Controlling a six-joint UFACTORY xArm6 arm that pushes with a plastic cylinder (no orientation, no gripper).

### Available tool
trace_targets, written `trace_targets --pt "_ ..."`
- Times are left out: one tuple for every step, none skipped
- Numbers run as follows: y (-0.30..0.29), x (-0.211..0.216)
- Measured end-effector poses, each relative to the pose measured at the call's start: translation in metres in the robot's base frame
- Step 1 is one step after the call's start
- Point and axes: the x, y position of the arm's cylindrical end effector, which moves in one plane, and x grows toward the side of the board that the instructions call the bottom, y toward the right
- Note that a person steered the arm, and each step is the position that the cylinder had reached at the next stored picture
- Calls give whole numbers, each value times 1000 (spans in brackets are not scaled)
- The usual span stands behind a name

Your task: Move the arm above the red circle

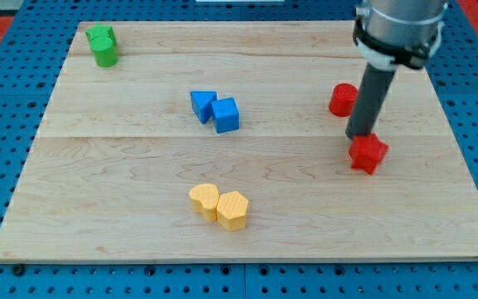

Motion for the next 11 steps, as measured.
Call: trace_targets --pt "12 40" --pt "3 50" --pt "20 -11" --pt "91 -35" --pt "106 -62" --pt "84 -109" --pt "75 -136" --pt "66 -151" --pt "64 -160" --pt "58 -114" --pt "39 -108"
